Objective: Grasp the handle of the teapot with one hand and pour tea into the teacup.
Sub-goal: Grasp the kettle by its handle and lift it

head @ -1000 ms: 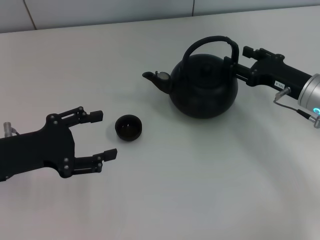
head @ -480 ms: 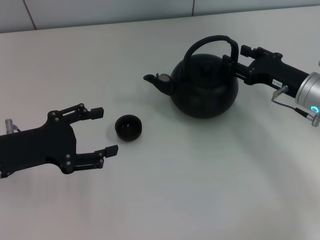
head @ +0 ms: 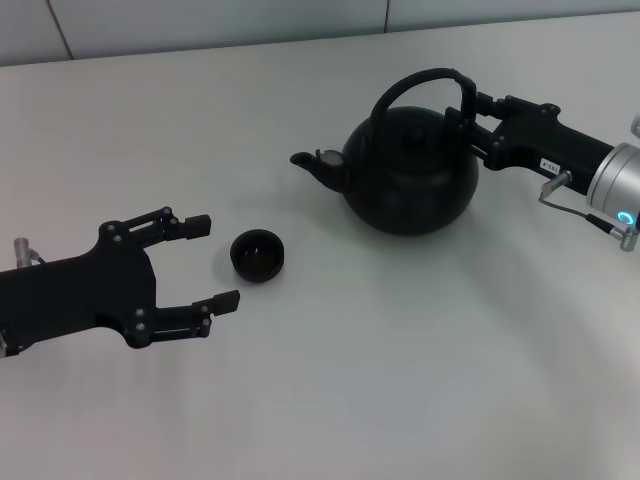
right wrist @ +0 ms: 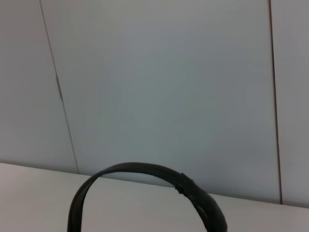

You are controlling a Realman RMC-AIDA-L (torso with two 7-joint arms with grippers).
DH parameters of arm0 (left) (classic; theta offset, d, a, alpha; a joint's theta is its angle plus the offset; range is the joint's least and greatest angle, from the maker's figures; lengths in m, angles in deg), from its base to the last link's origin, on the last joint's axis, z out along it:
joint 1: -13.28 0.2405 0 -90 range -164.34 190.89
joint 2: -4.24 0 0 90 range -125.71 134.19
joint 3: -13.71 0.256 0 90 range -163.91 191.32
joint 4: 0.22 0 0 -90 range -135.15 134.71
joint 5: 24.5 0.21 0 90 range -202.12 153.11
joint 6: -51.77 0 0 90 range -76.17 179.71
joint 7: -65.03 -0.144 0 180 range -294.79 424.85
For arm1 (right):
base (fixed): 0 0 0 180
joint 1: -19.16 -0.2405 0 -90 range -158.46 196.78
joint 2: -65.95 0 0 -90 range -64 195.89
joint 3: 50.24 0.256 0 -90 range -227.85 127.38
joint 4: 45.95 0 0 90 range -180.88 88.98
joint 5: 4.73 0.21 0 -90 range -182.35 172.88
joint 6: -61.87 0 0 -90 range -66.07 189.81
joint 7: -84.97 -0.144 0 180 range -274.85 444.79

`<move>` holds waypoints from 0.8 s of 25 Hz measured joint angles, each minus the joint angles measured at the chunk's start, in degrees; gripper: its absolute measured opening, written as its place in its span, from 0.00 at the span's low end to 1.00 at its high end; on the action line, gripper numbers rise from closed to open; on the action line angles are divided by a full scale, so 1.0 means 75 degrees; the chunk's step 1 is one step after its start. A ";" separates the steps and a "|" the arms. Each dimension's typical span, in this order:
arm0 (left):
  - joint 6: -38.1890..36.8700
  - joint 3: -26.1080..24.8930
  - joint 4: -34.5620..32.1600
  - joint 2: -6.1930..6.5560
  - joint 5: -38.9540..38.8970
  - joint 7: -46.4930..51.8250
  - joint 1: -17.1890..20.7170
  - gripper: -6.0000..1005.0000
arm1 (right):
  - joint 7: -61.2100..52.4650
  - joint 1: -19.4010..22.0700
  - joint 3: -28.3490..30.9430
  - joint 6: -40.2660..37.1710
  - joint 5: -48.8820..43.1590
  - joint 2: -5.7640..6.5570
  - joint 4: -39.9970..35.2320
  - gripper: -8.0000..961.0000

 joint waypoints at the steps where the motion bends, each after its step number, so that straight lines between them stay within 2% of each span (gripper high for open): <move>1: 0.0000 0.0000 0.0000 0.0000 0.0000 -0.0003 0.0007 0.84 | 0.0001 0.0001 0.0000 0.0002 -0.0001 0.0000 0.0001 0.51; 20: 0.0003 -0.0015 0.0000 -0.0031 0.0000 -0.0043 0.0010 0.84 | 0.0332 0.0035 -0.0017 -0.0218 -0.0058 -0.0010 -0.0001 0.32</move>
